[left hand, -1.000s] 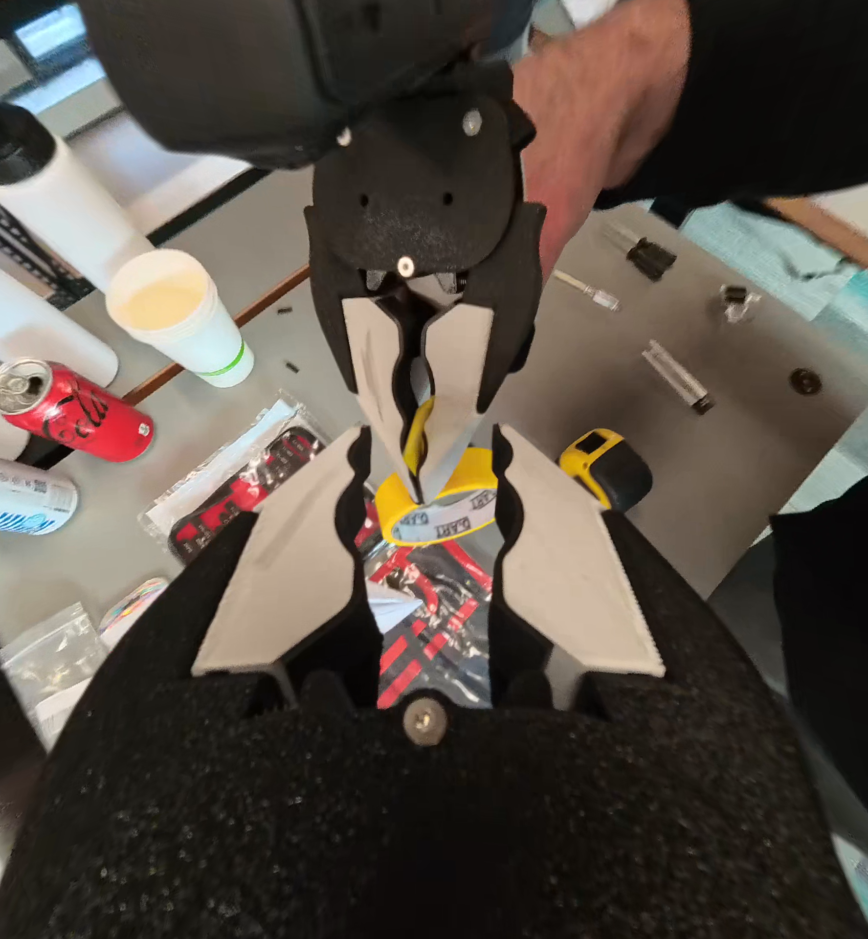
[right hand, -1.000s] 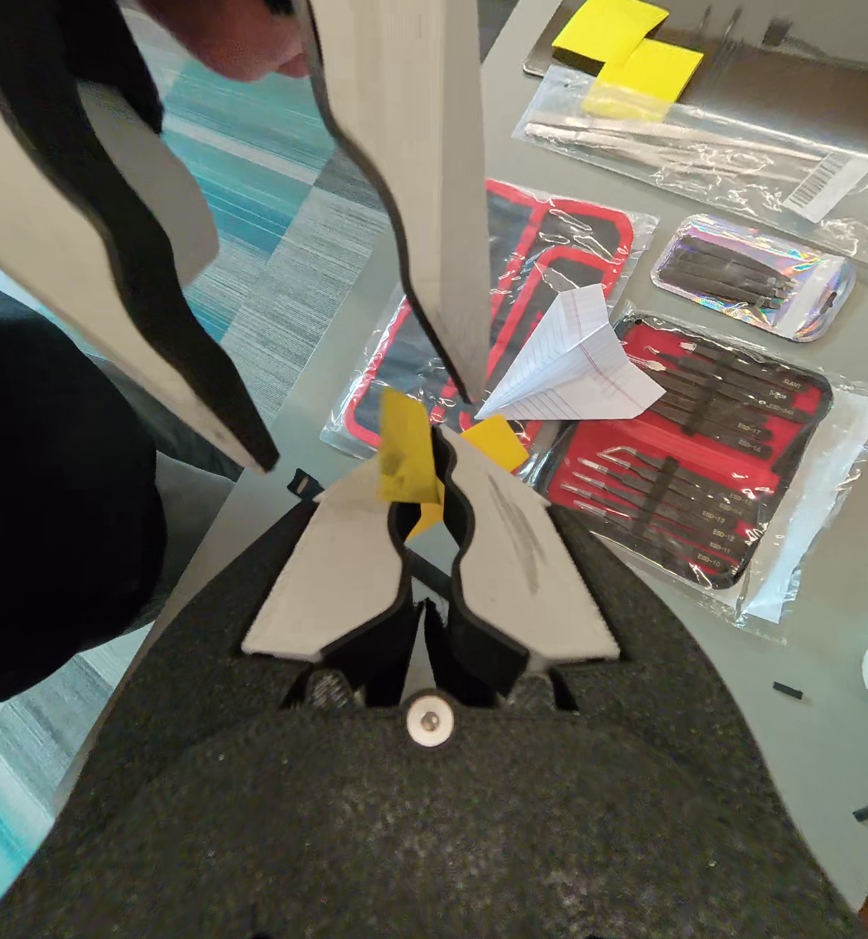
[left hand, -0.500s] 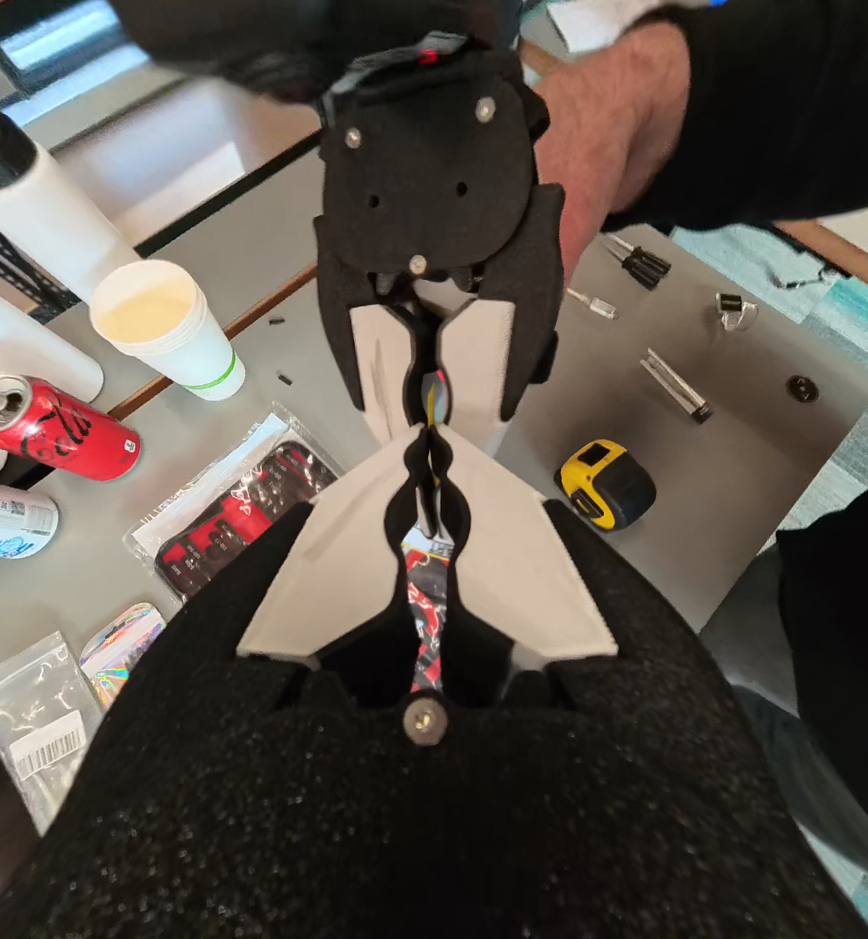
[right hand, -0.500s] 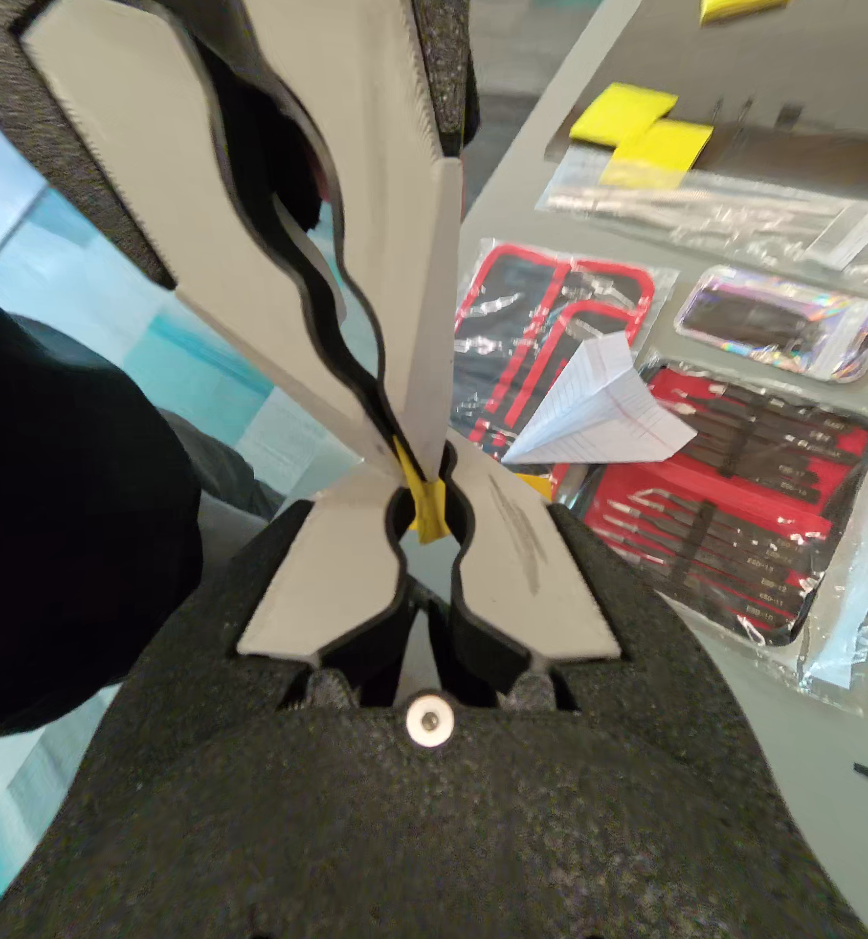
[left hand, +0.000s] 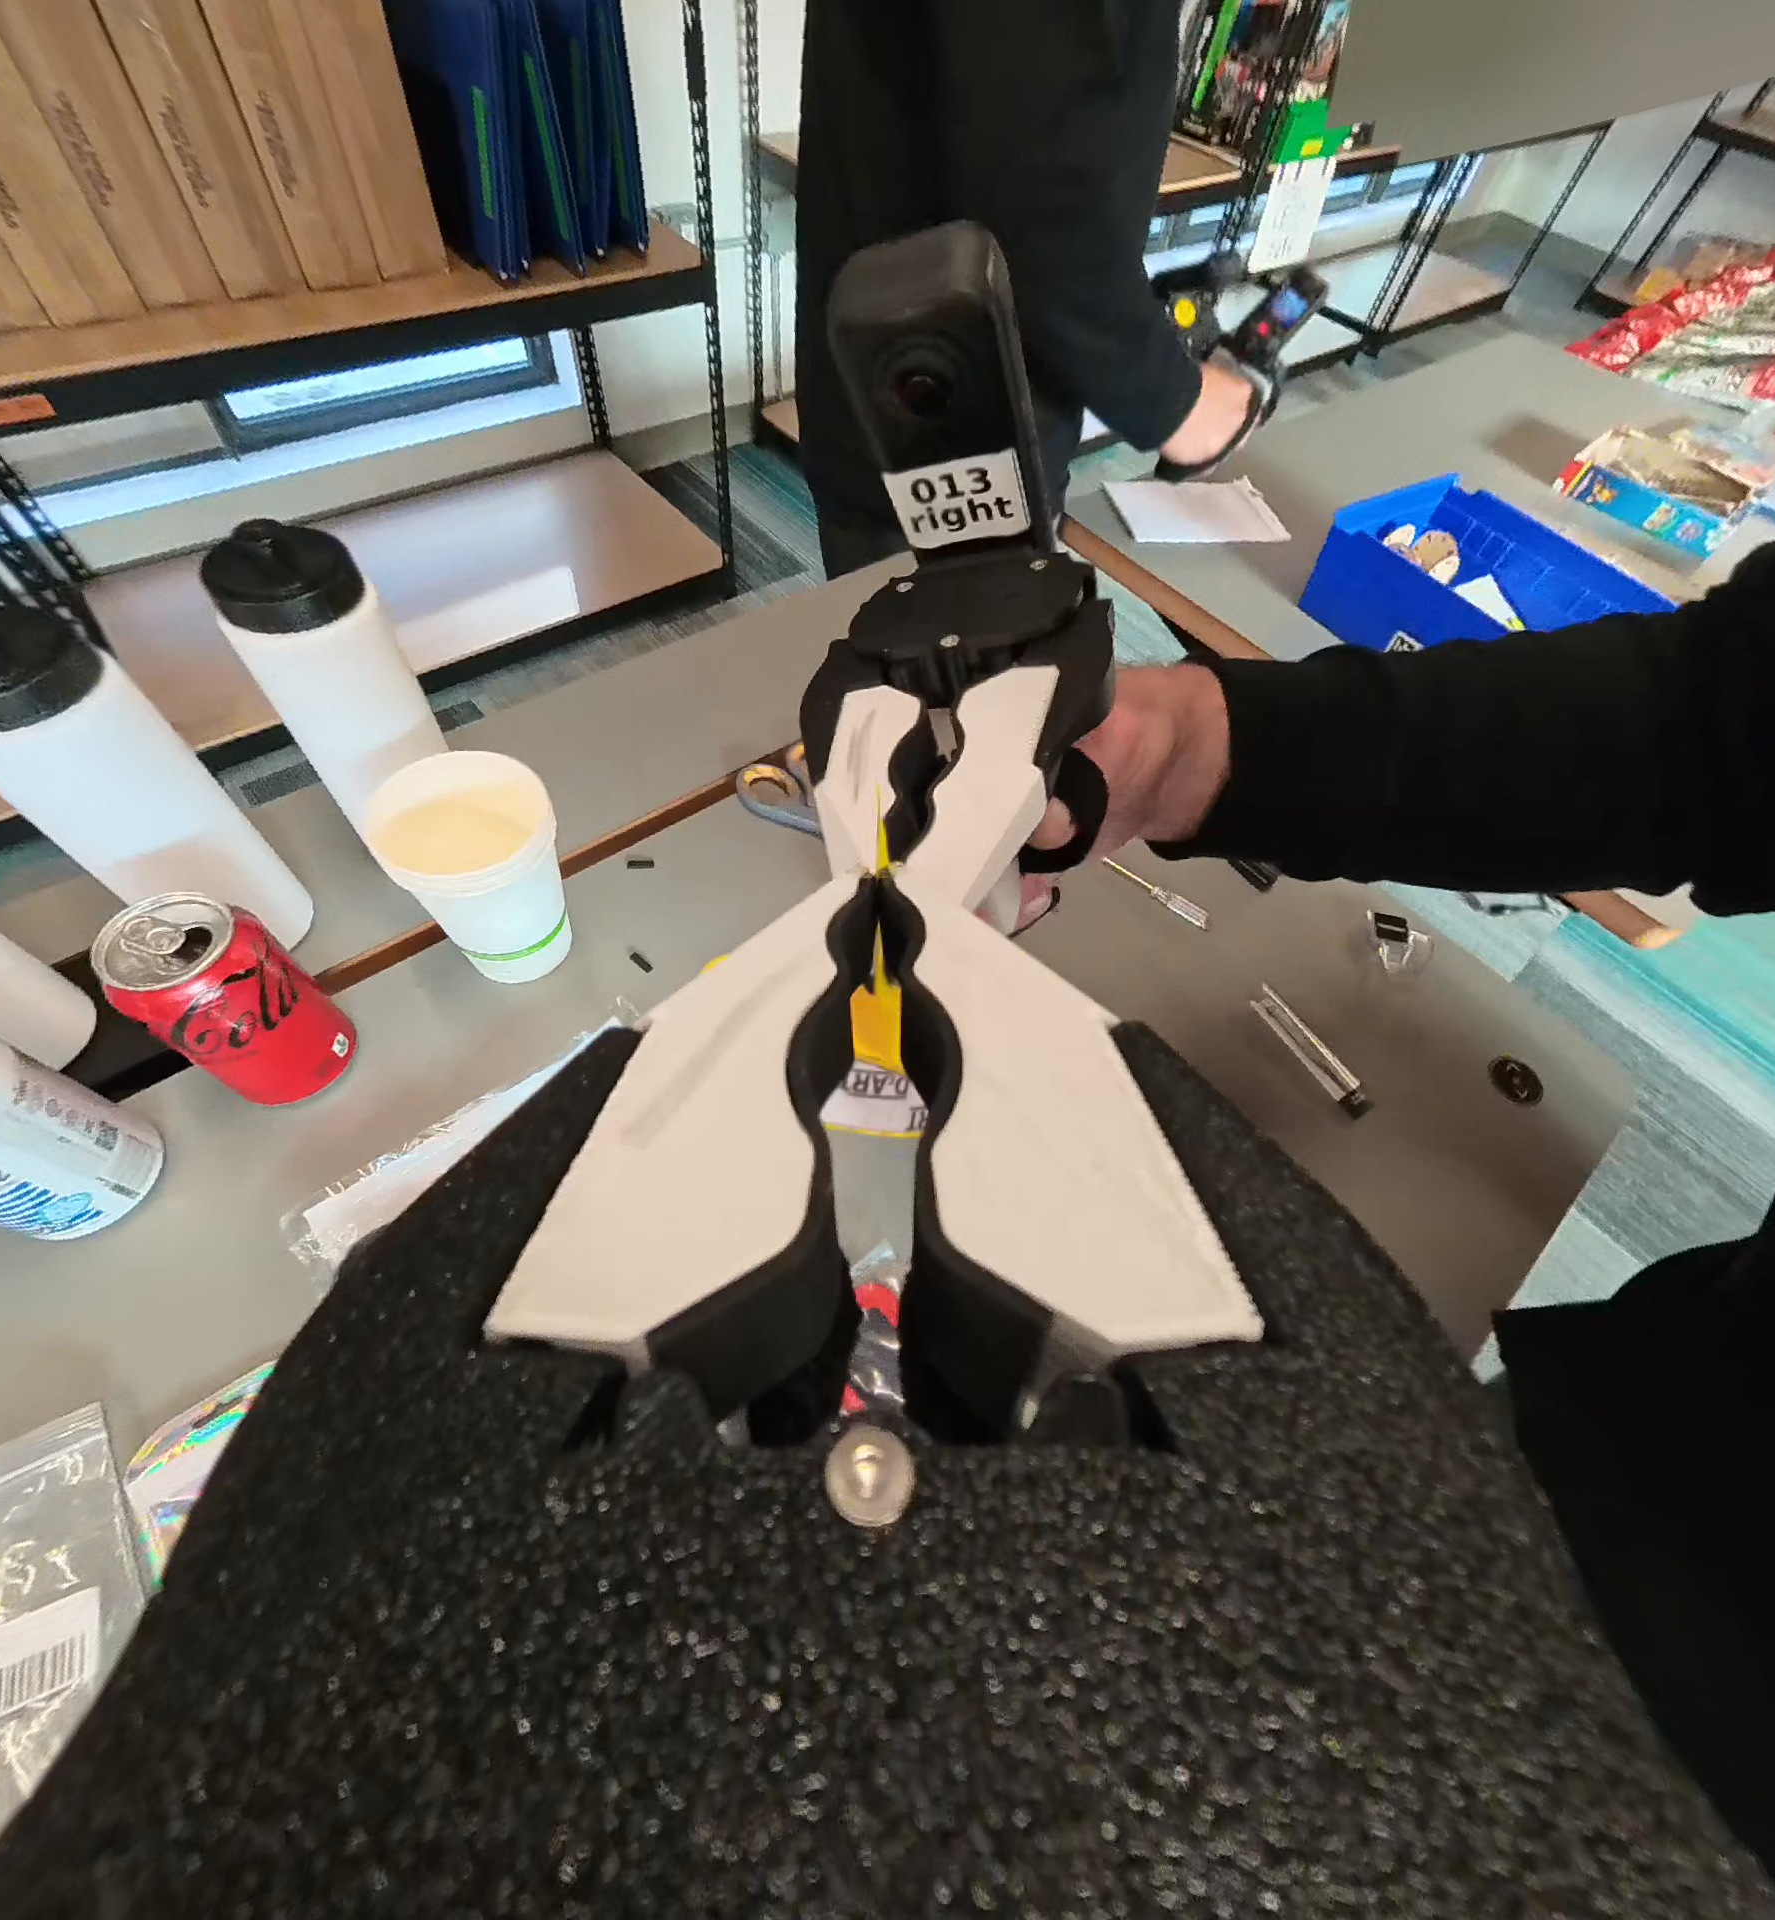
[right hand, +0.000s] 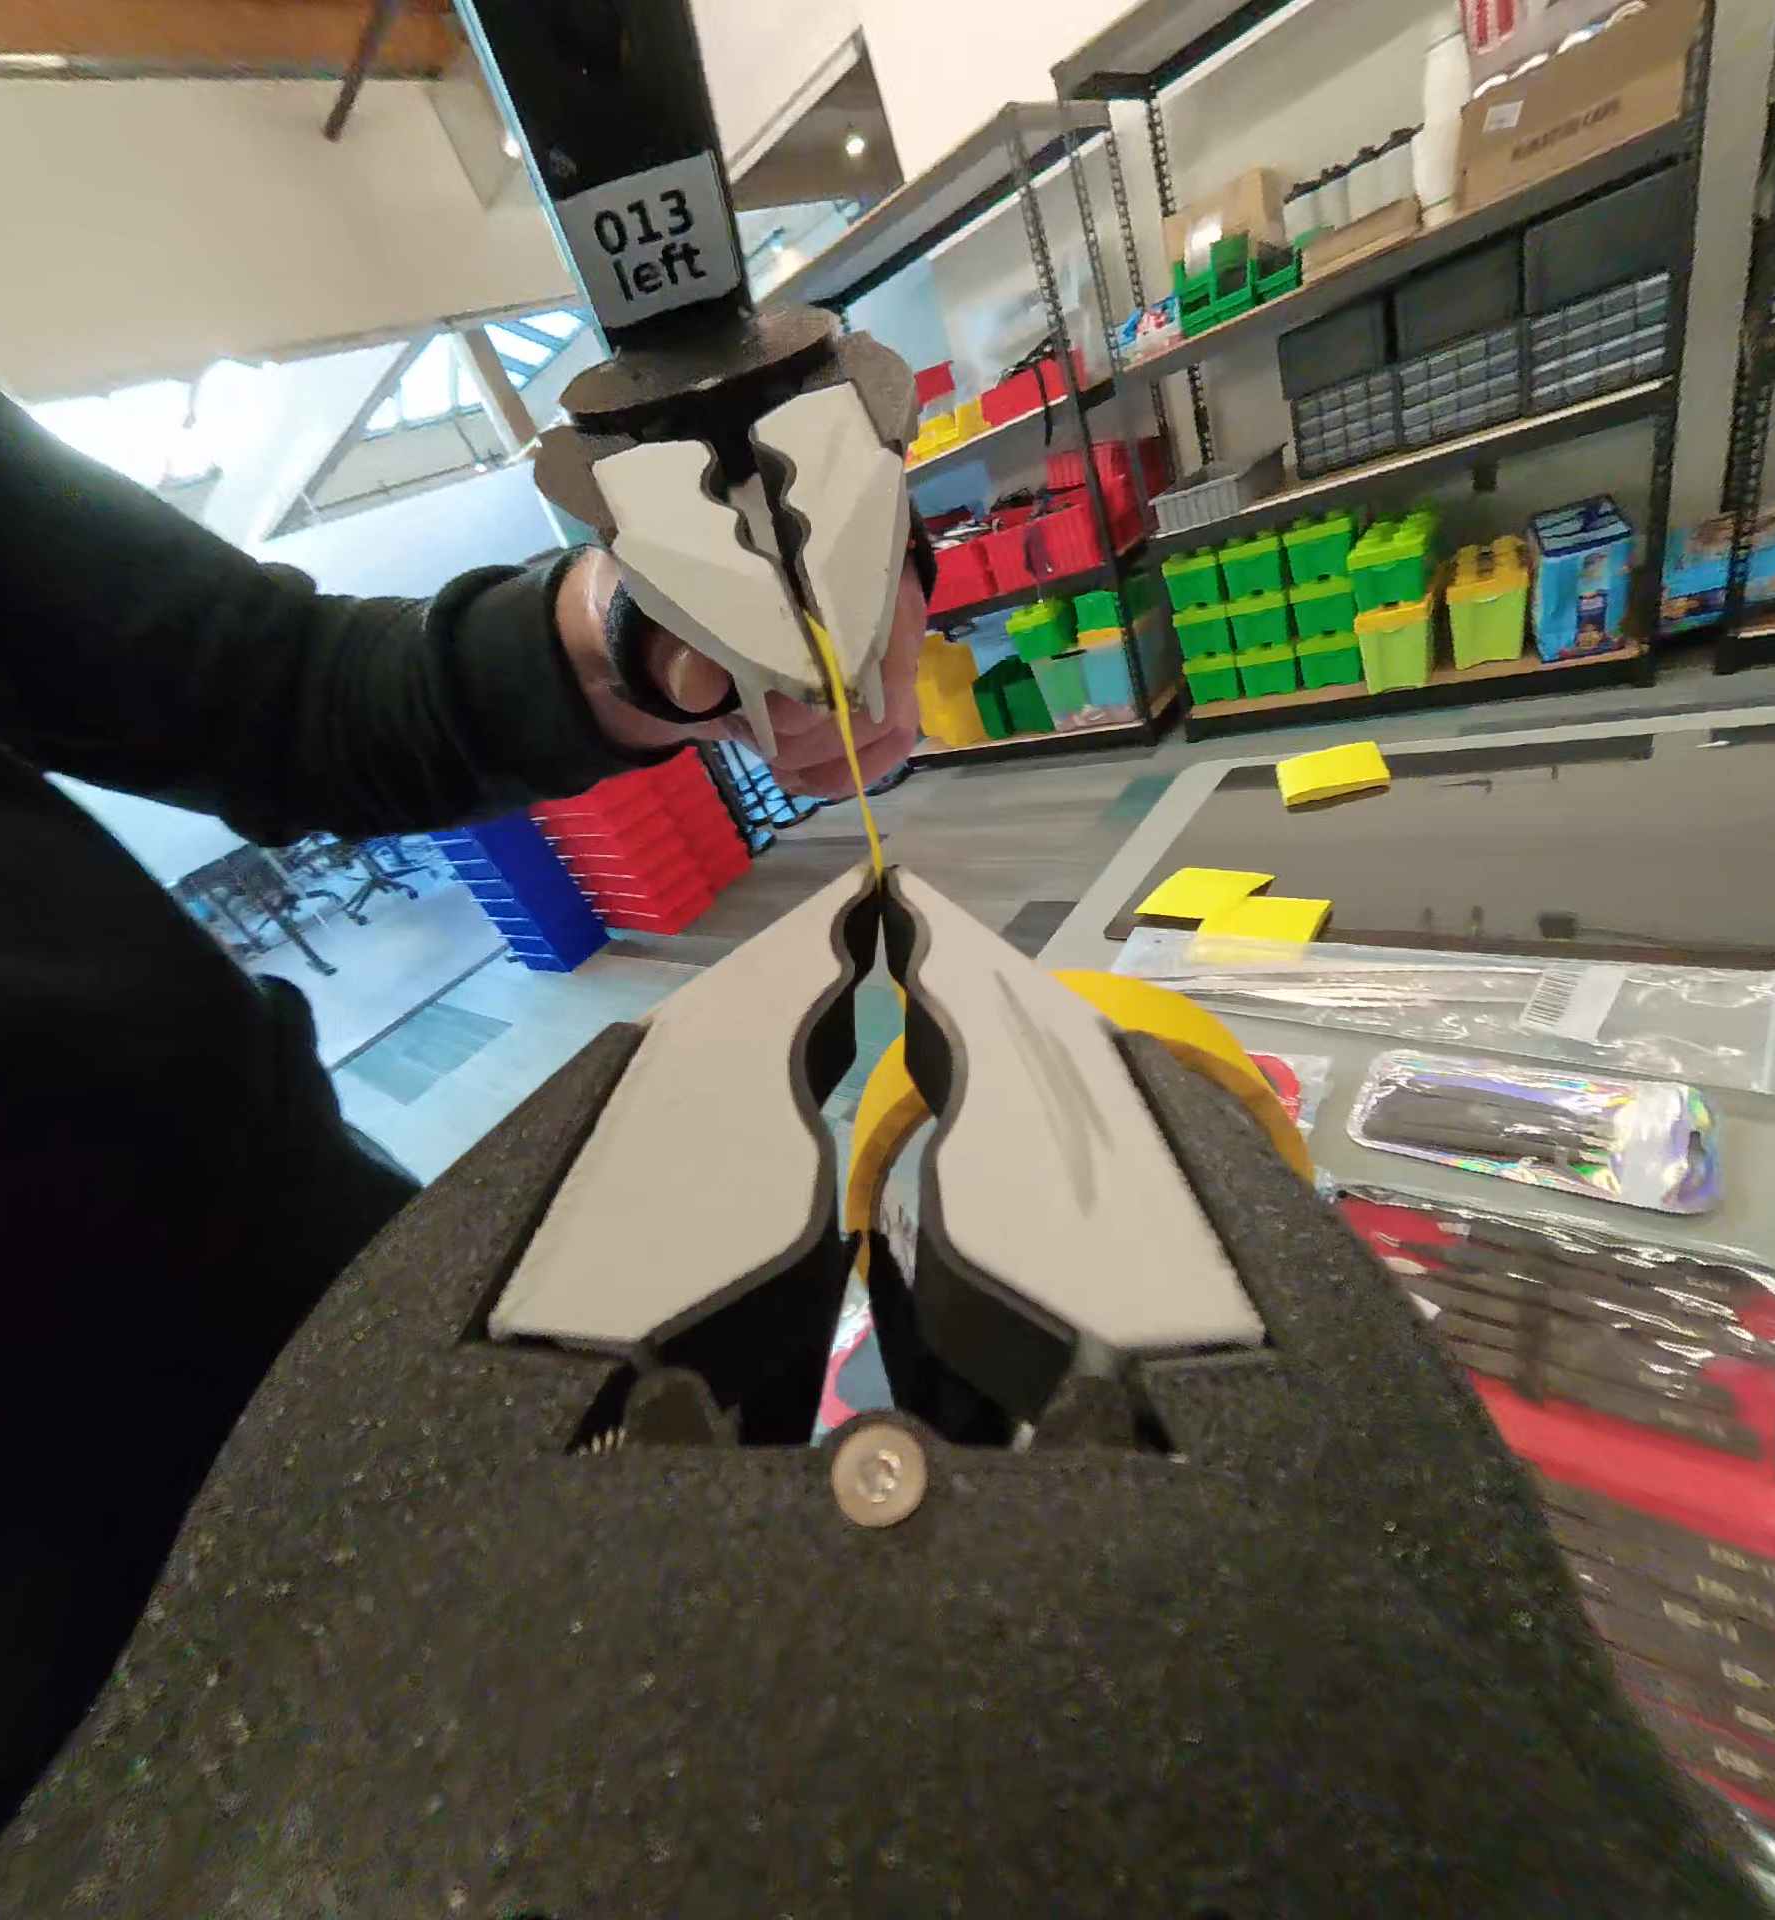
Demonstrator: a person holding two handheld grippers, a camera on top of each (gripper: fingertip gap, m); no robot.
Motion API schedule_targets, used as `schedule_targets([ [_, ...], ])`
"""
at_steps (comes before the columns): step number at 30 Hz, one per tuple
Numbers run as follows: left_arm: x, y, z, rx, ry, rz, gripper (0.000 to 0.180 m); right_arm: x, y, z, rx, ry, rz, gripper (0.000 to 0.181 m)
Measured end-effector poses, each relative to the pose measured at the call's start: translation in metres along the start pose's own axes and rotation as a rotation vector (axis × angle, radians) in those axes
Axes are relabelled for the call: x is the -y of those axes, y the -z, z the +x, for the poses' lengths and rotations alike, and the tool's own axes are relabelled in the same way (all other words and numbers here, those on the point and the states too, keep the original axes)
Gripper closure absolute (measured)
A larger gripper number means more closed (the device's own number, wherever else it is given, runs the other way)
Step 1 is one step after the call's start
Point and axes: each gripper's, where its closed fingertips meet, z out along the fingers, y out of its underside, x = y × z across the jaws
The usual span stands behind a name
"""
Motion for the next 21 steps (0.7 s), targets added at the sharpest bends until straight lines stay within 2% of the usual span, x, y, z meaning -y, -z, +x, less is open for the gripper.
schedule_targets([
  [2,-0.003,0.005,-0.003,0.001,0.031,0.013,0.180,0.001,-0.003,0.004,-0.016,-0.015,-0.033,0.181],
  [4,-0.015,0.010,-0.013,0.064,0.057,-0.007,0.178,-0.004,-0.009,0.009,-0.078,0.029,-0.147,0.181],
  [6,-0.025,0.018,-0.015,0.098,0.057,-0.029,0.167,-0.010,-0.016,0.011,-0.112,0.075,-0.262,0.181],
  [8,-0.030,0.022,-0.016,0.146,0.035,-0.063,0.150,-0.014,-0.023,0.012,-0.130,0.114,-0.373,0.181],
  [9,-0.029,0.025,-0.020,0.189,0.048,-0.053,0.126,-0.017,-0.026,0.014,-0.137,0.136,-0.418,0.181],
  [11,-0.027,0.034,-0.021,0.205,0.057,-0.044,0.127,-0.020,-0.031,0.016,-0.131,0.122,-0.453,0.181],
  [15,-0.025,0.044,-0.015,0.248,-0.071,-0.125,0.137,-0.033,-0.040,0.025,-0.170,0.151,-0.573,0.181],
  [19,-0.052,0.036,-0.013,0.284,-0.220,-0.359,0.146,-0.039,-0.058,0.024,-0.169,0.188,-0.633,0.181],
  [21,-0.063,0.038,-0.023,0.333,-0.217,-0.416,0.157,-0.041,-0.065,0.026,-0.177,0.221,-0.664,0.181],
])
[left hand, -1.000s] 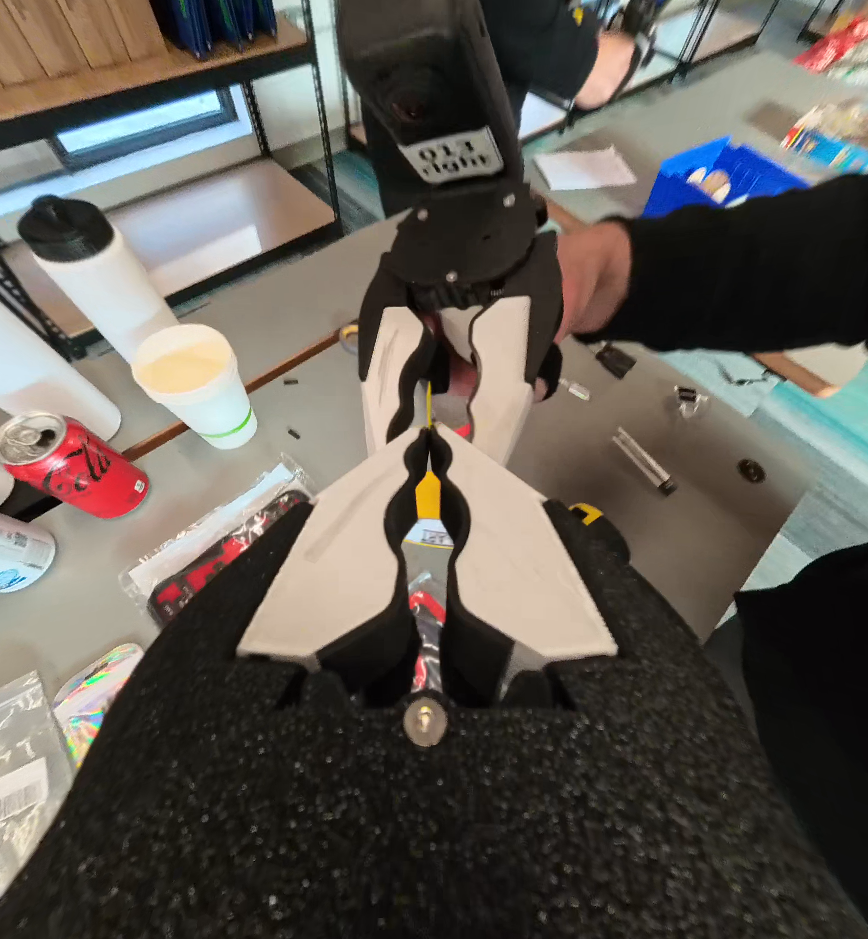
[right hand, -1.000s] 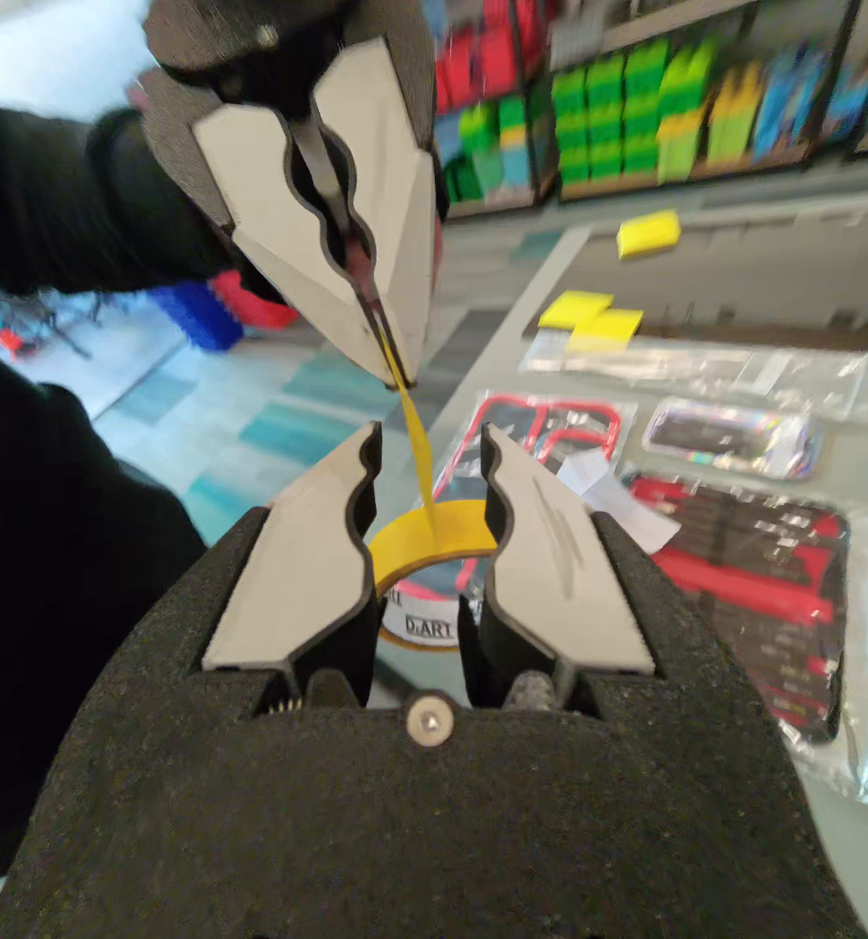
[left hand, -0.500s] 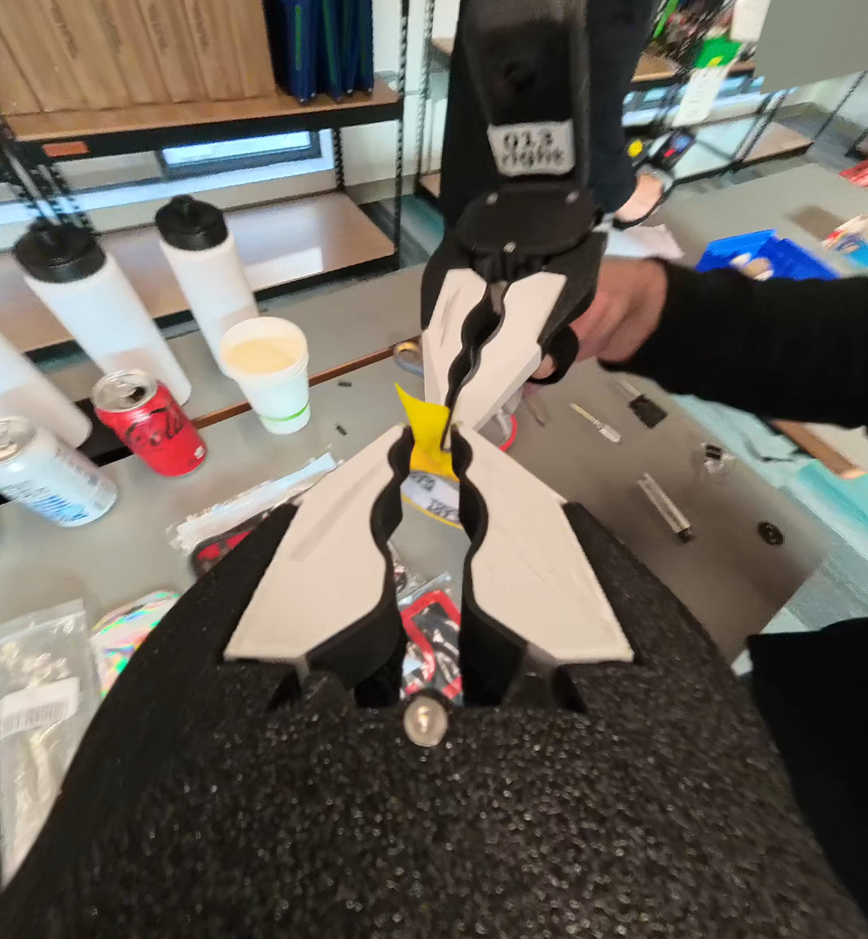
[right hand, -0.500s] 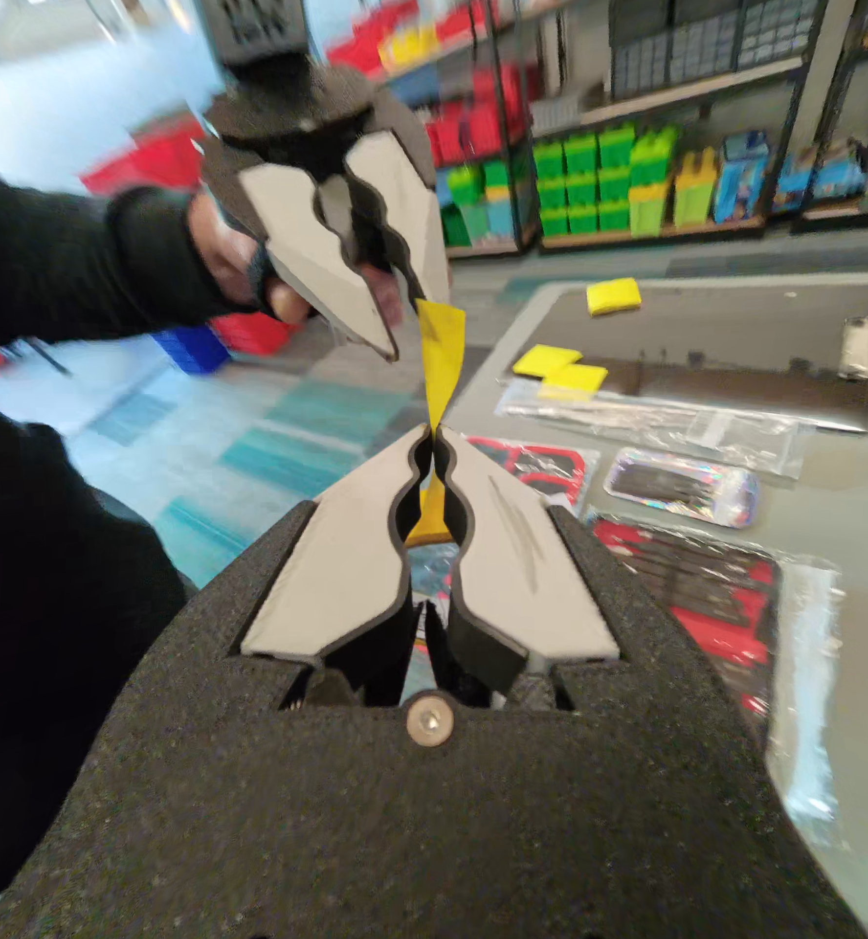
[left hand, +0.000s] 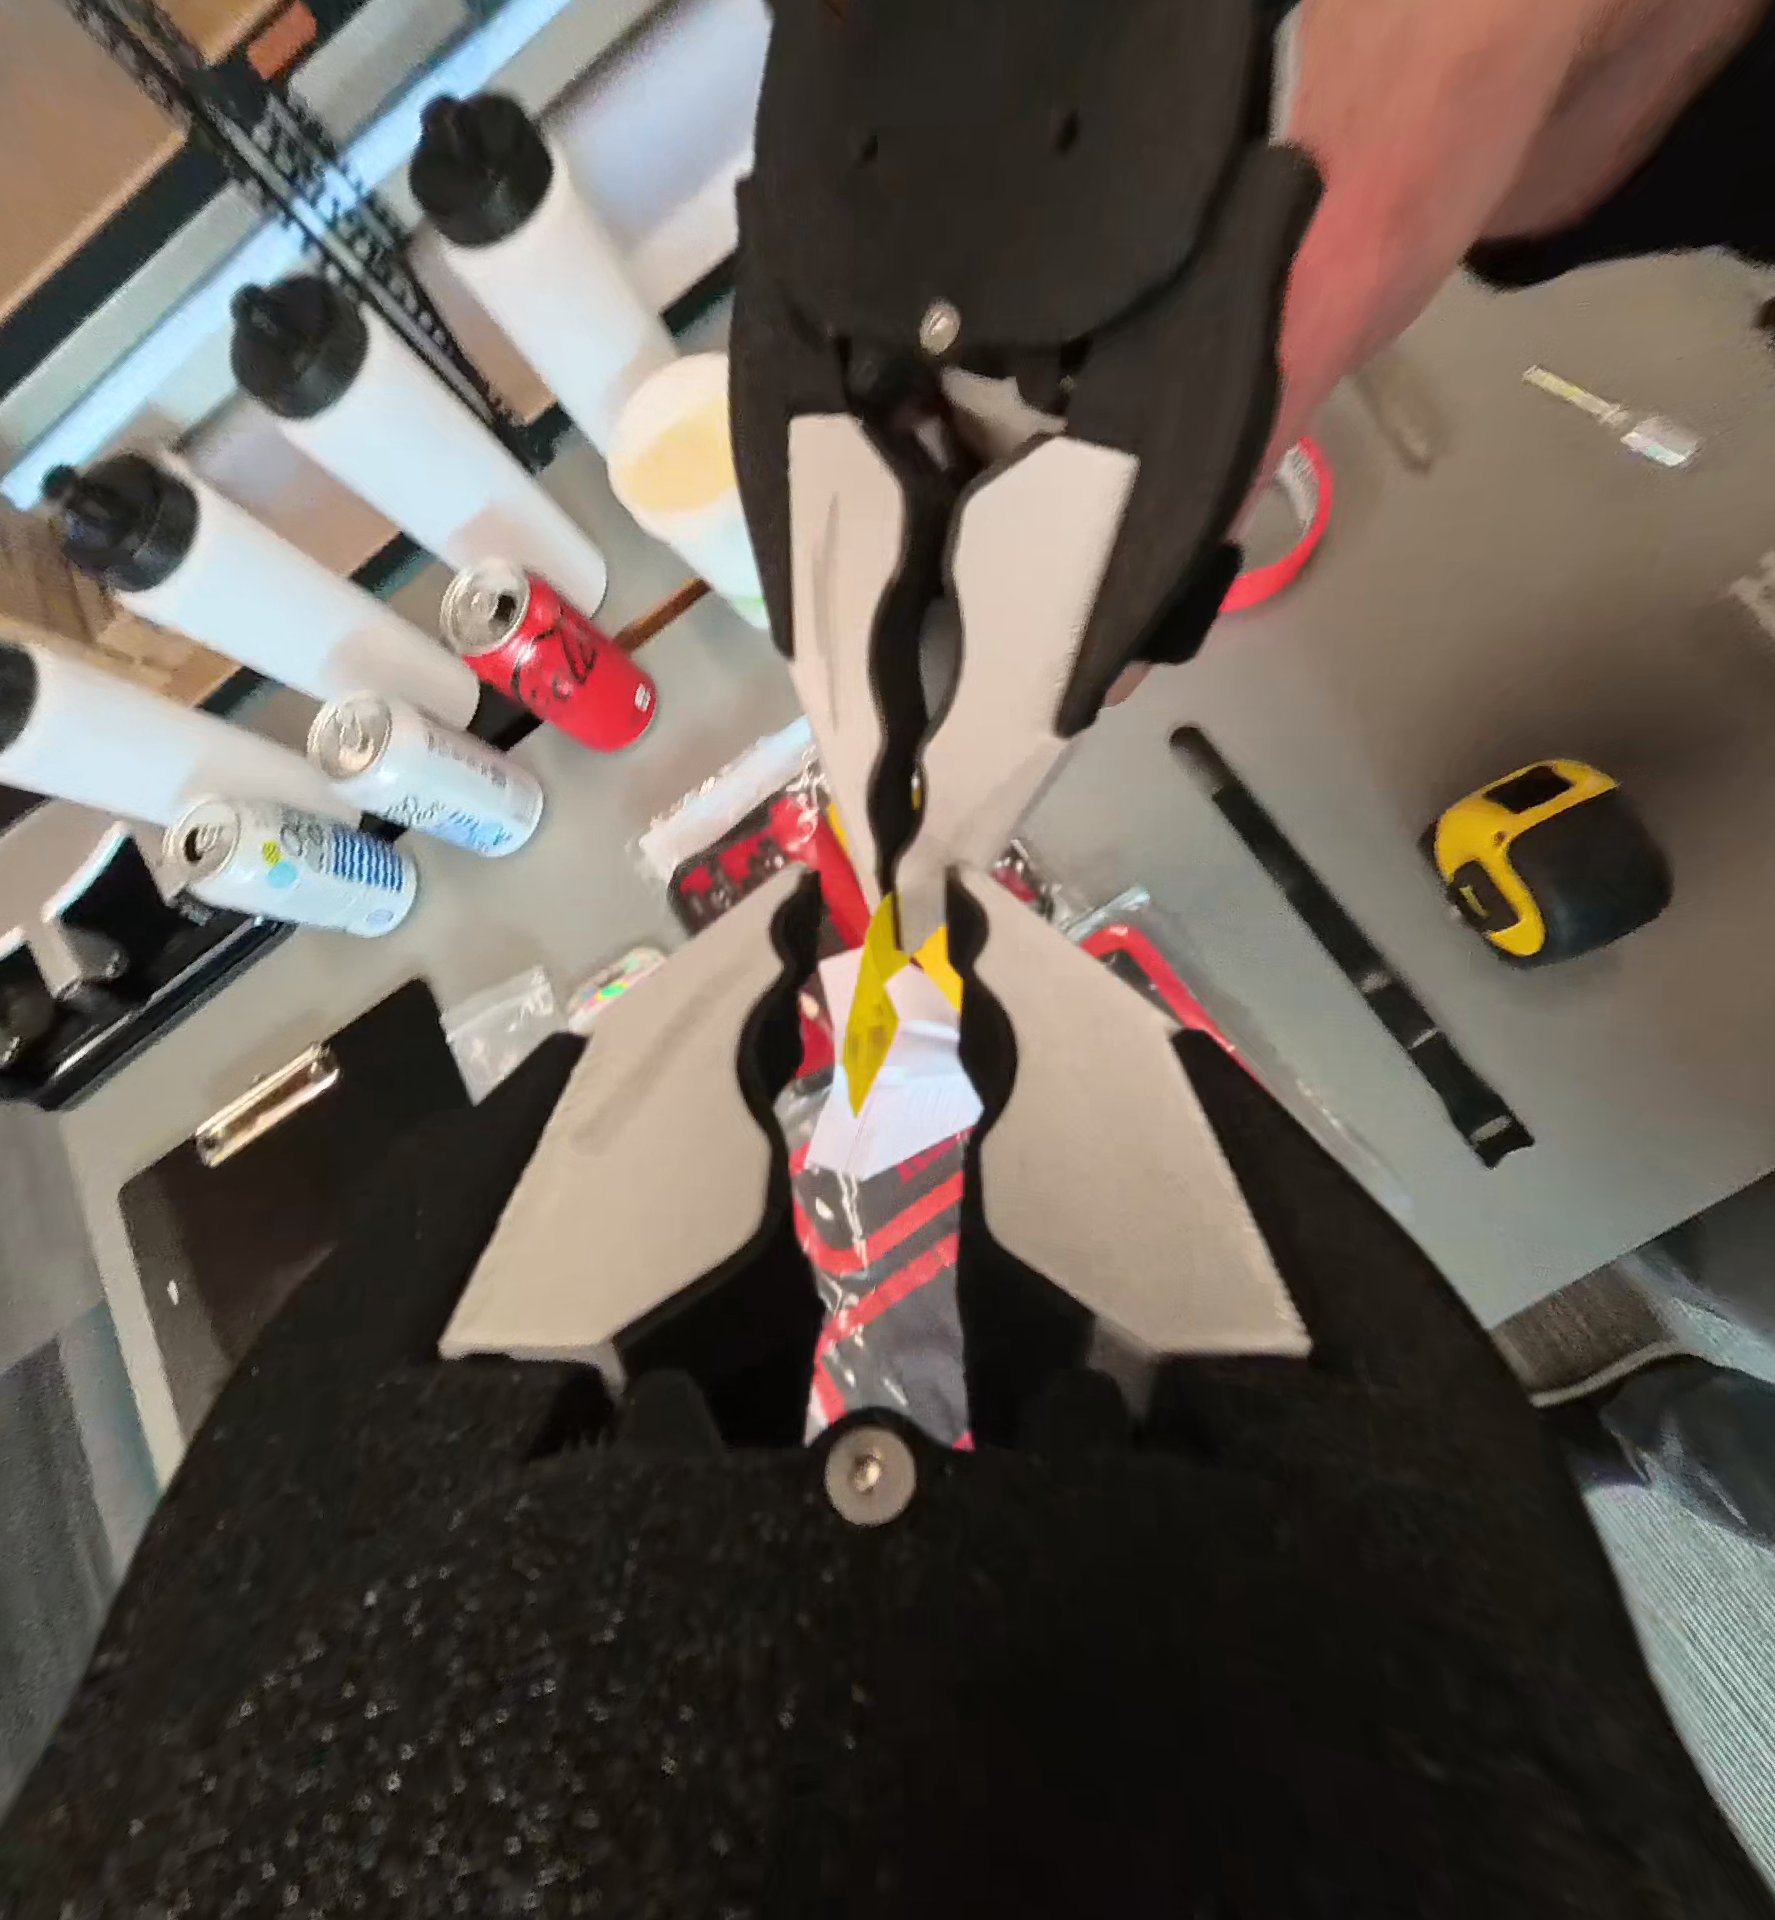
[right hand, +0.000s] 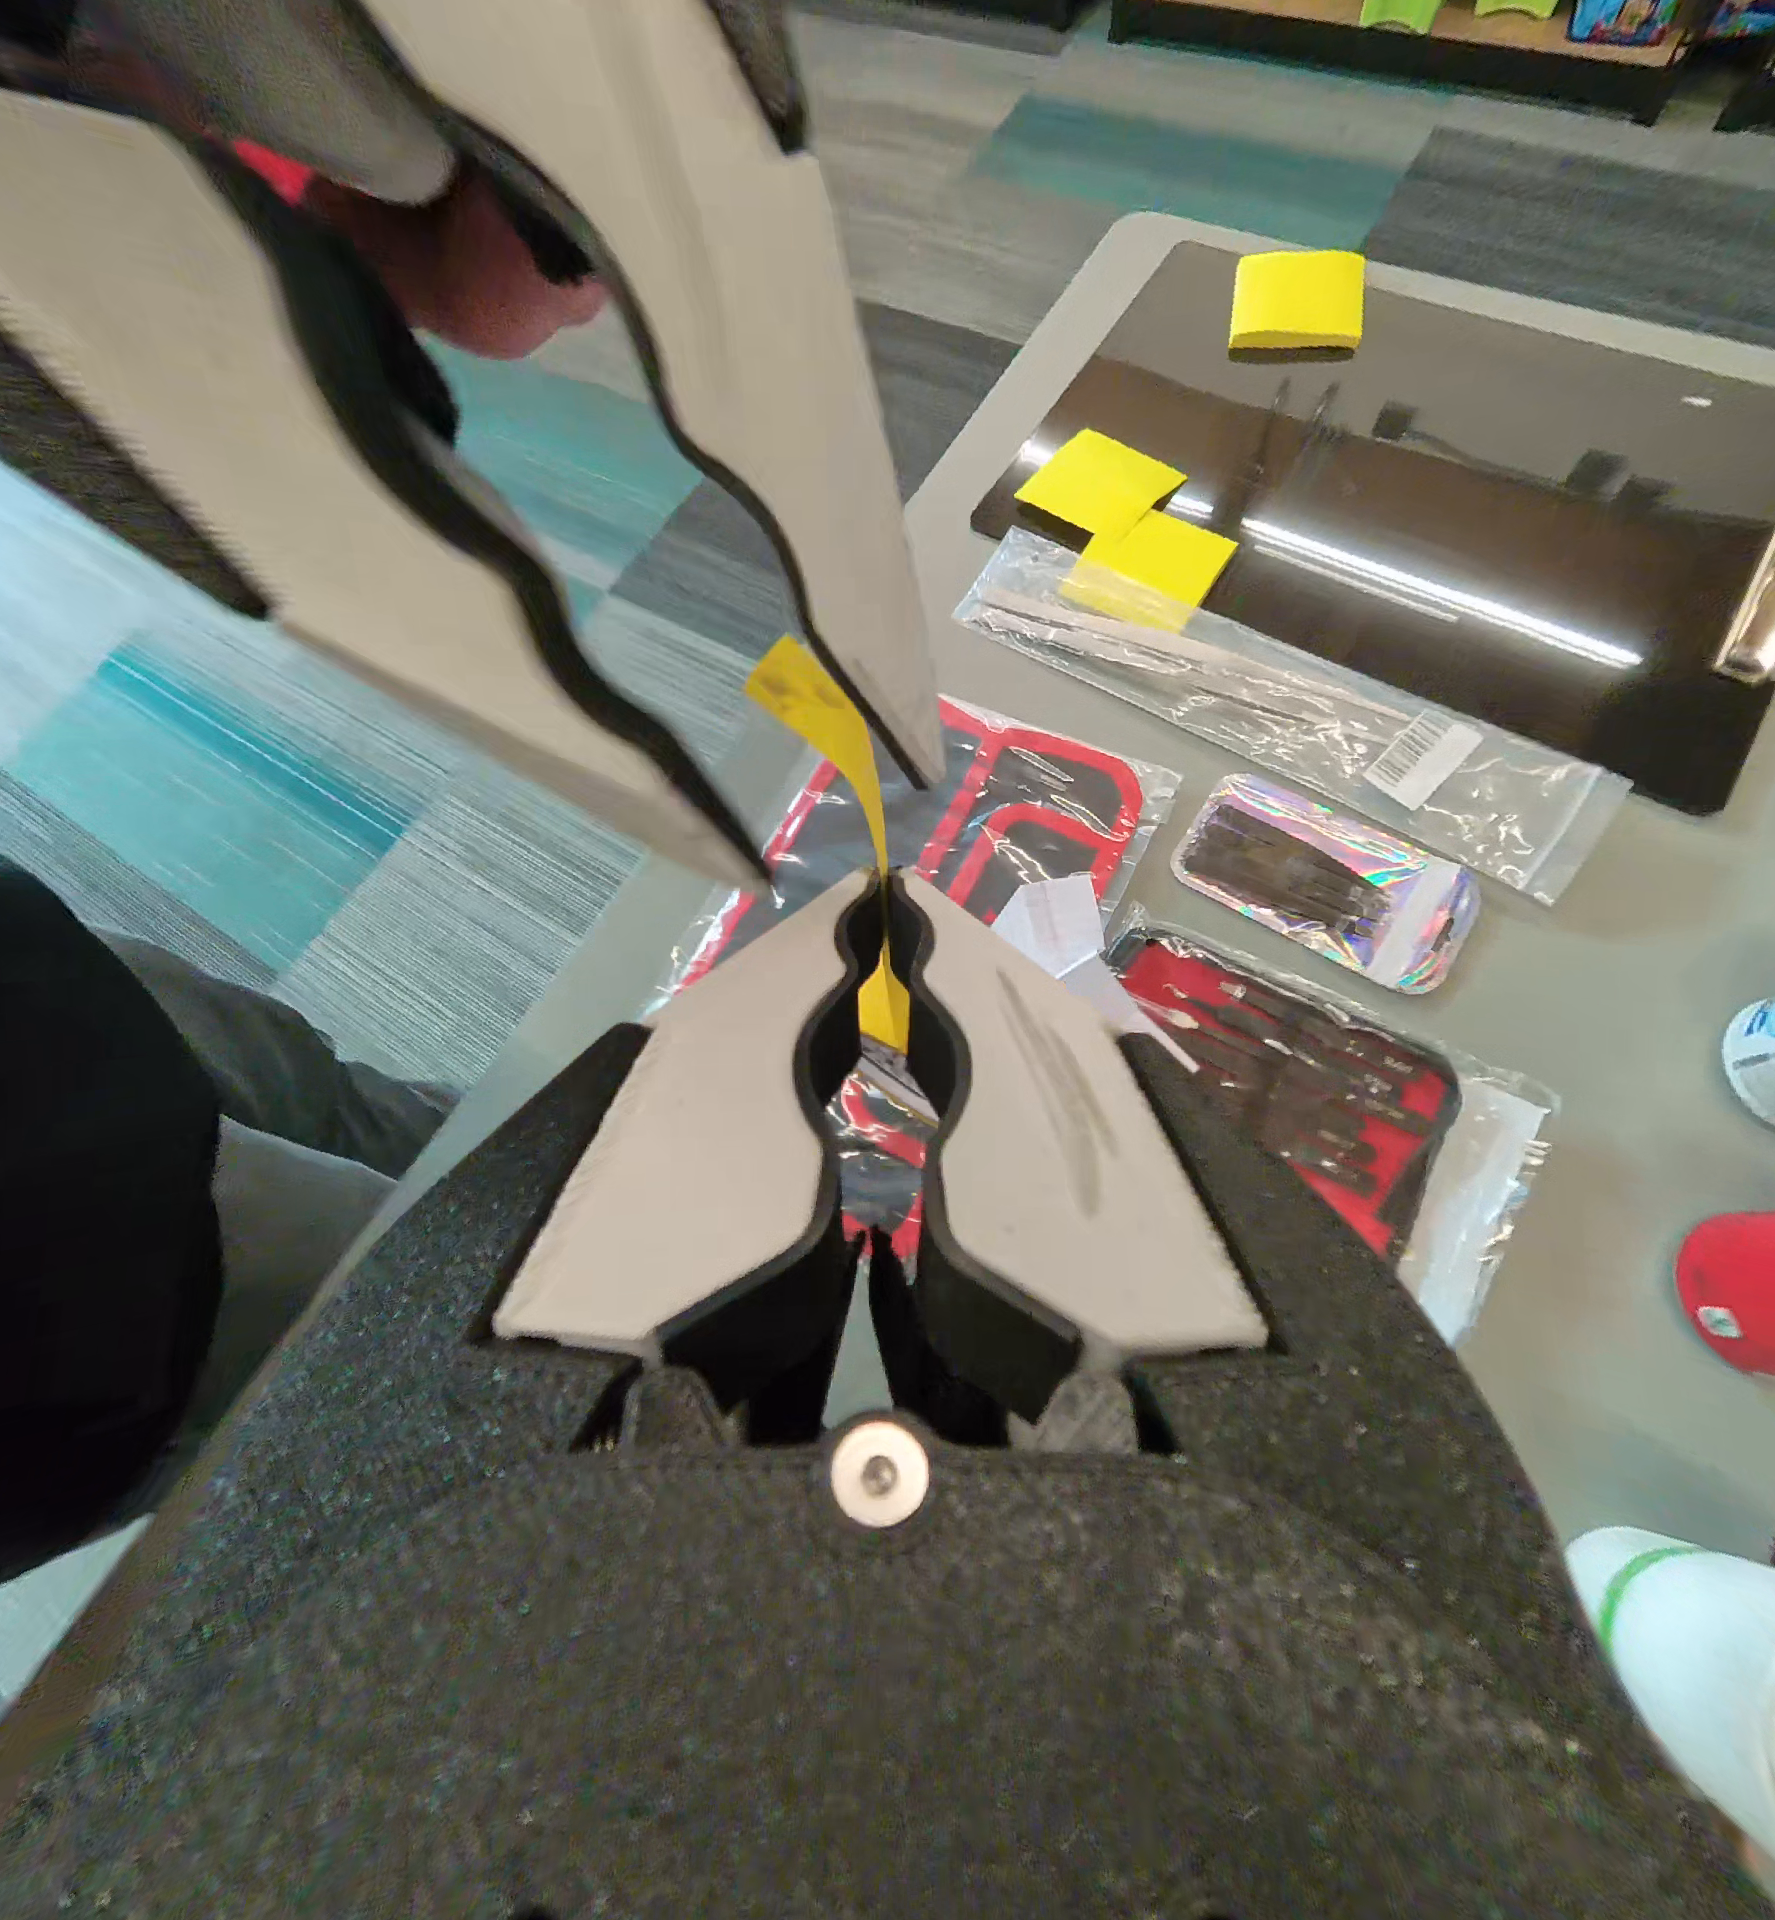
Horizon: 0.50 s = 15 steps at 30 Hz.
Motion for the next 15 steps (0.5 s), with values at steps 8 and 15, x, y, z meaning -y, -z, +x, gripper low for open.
schedule_targets([
  [8,-0.028,0.005,-0.004,-0.003,0.019,-0.087,0.177,0.011,-0.015,-0.005,-0.004,0.060,-0.033,0.181],
  [15,-0.032,0.007,-0.009,-0.032,0.039,-0.101,0.178,0.014,-0.017,-0.002,-0.013,0.083,-0.038,0.181],
])
